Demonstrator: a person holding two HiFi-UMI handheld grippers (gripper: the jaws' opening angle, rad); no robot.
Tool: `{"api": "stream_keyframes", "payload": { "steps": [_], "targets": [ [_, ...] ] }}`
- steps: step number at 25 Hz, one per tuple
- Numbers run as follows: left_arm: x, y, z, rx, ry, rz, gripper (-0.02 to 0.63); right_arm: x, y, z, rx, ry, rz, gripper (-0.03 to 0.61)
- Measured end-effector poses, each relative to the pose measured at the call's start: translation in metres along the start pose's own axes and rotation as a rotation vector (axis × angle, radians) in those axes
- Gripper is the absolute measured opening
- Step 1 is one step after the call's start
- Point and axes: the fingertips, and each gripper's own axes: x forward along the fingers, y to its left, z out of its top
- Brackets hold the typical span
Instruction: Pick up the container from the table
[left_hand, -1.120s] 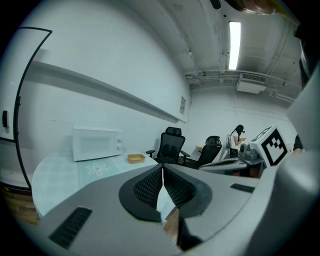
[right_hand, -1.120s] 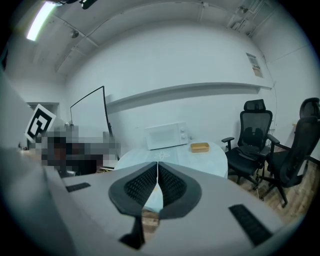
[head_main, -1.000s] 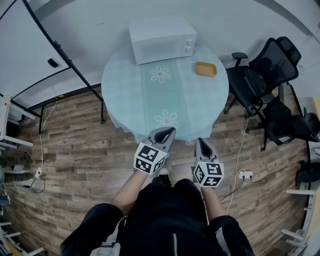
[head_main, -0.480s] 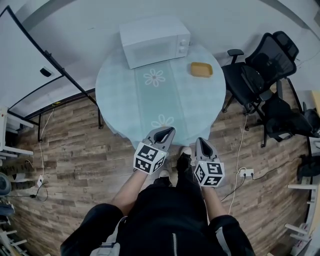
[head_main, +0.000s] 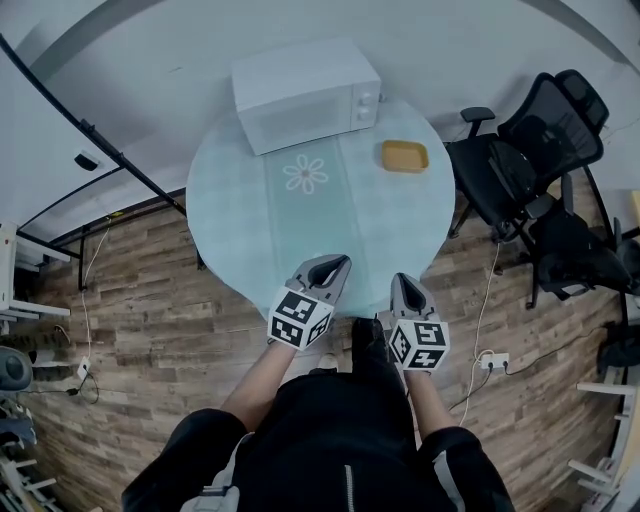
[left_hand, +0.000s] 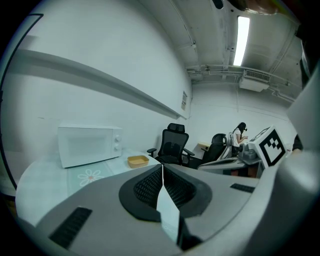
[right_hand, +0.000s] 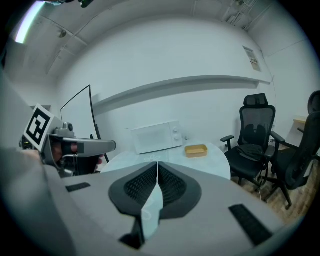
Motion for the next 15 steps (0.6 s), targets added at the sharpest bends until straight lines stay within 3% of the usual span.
{"api": "stream_keyframes", "payload": {
  "steps": [15],
  "targets": [
    [0.099, 0.058, 0.039, -0.048, 0.036, 0.102, 0.021, 0.115, -0.056, 0.053, -0.053, 0.054, 0.149, 0.026]
  ]
}}
